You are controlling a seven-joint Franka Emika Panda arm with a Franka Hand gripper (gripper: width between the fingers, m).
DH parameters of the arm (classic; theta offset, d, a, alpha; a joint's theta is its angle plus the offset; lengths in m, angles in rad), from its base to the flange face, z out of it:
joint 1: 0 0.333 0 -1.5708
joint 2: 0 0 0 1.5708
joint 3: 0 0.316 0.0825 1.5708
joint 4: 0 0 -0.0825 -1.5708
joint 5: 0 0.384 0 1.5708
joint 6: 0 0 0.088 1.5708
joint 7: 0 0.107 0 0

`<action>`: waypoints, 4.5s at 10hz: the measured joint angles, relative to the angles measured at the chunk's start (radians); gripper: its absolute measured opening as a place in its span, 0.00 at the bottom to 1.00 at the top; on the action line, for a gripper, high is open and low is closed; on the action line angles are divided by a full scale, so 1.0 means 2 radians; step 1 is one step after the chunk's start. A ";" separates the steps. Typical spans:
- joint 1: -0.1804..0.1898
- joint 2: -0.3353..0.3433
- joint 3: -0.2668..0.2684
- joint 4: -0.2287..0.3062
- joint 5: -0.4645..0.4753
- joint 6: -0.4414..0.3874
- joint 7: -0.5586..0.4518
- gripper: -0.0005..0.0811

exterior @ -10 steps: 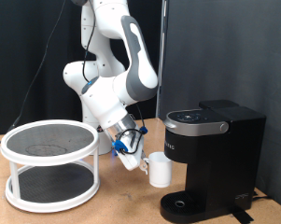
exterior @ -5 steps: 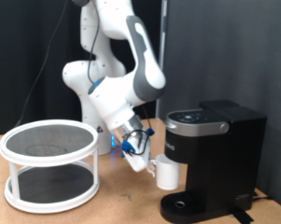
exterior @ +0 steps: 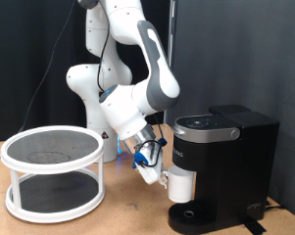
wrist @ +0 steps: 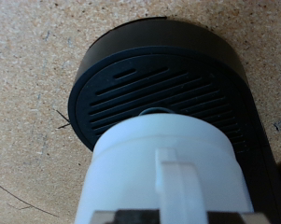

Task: Make a cup of coffee with the keurig machine

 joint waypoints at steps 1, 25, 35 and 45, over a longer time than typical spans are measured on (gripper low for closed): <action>0.000 0.004 0.003 0.001 0.003 0.005 -0.001 0.01; -0.005 0.048 0.028 0.029 0.125 0.012 -0.131 0.01; -0.034 0.010 0.005 -0.027 0.038 -0.076 -0.152 0.90; -0.066 -0.103 -0.024 -0.090 -0.026 -0.265 -0.144 0.91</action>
